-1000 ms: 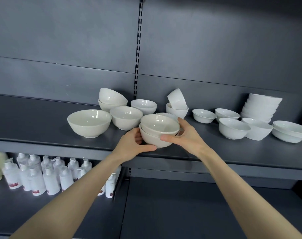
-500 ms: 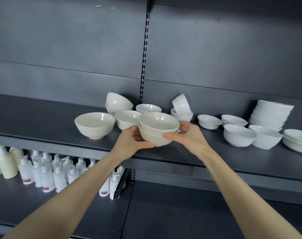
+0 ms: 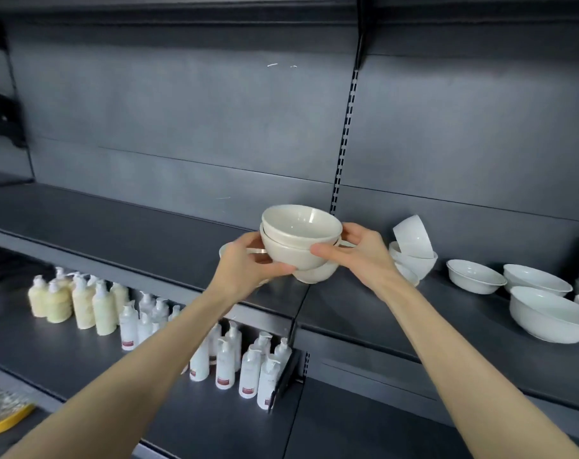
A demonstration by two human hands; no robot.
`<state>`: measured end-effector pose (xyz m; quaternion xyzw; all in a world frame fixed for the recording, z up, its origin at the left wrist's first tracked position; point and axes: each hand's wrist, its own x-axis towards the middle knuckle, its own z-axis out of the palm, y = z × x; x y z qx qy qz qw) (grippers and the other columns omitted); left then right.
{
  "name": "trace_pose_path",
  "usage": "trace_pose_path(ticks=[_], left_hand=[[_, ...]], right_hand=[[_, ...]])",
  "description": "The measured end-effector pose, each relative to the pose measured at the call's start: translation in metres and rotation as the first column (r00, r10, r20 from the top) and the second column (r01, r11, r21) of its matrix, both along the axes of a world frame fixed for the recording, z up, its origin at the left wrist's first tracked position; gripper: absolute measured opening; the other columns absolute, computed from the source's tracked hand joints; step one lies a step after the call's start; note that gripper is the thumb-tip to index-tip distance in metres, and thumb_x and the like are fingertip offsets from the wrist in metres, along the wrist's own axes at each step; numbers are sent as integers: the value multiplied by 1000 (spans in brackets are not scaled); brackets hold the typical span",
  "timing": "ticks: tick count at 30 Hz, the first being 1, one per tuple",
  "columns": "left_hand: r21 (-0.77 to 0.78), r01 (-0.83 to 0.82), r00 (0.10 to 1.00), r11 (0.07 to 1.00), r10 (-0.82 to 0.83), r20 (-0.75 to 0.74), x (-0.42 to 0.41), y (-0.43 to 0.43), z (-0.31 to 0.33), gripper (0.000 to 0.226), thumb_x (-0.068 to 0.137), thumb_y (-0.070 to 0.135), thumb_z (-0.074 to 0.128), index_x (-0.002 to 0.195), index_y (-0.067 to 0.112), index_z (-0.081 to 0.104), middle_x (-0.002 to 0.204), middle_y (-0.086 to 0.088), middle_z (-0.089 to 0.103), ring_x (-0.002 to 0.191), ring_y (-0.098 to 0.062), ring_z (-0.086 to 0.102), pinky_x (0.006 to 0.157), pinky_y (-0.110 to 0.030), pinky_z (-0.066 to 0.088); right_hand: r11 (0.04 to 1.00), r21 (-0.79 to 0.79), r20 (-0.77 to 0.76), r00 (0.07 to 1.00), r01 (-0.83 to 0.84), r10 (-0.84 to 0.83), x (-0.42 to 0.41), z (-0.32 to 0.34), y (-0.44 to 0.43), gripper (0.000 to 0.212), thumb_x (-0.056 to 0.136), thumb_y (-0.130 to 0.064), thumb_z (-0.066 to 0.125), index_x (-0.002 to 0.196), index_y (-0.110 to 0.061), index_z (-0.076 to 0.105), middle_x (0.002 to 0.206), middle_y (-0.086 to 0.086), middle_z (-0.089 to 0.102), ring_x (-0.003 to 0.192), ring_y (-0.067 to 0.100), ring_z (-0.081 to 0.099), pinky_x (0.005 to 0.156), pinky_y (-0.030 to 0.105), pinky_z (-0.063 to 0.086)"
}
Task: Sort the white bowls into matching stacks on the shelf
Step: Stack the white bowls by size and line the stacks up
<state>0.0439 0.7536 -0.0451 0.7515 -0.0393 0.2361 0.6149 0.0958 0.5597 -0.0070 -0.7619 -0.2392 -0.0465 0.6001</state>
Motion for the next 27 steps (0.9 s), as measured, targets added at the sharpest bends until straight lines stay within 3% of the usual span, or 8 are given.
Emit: trace_pose_path(ticks=[2,4,8,11,14,21,27], left_hand=[[2,-51,999,999,51,12,4,18,2,63,61,8,88,114,14,55,104,3,67,88,-8,70,79,-24,56],[0,-73,997,997,73,25,12,39,2,69,57,12,91,115,17,54,109,2,67,98,-14,67,87,-29,53],[65,-64,998,996,64,14,30,76,-2,68,58,16,91,115,16,56,109,4,67,104,-10,62,87,-22,48],[88,-7,1000,996,8,-6,40,93,-11,64,61,16,89,116,17,55,109,8,65,107,-6,60,87,-17,45],[106,38,999,994,-35,-31,47,105,-23,58,65,19,87,115,18,56,107,14,62,104,-1,57,76,-5,44],[115,132,990,985,-125,-66,62,123,-42,63,65,31,87,119,20,56,127,2,54,118,-8,51,96,-22,39],[59,224,973,973,-220,-67,61,128,-44,53,71,22,83,116,17,57,115,10,63,107,2,57,78,-6,46]], right_hand=[[1000,3,10,1000,0,0,7,2,18,44,69,-14,84,108,-14,64,94,-15,66,84,-6,62,66,3,46],[1000,-3,22,1000,11,-11,13,4,37,40,69,-16,84,104,-16,64,89,-17,65,75,-13,61,61,0,43],[999,-21,-1,999,32,-32,26,-3,71,42,67,-20,85,104,-16,66,91,-14,69,81,-3,65,63,5,46],[999,-5,-30,998,46,-46,30,-12,87,37,69,-15,84,101,-18,66,91,-14,69,76,-9,64,61,3,44],[996,4,-53,994,91,-90,29,-23,97,41,68,-16,85,104,-14,66,96,-11,69,82,-5,64,62,3,46],[983,14,-62,981,184,-182,19,-37,110,39,70,-12,83,105,-7,67,100,0,73,85,8,66,70,10,52],[976,5,-77,973,219,-218,17,-42,115,38,70,-14,83,103,-9,68,98,-3,73,88,8,68,78,19,55]])
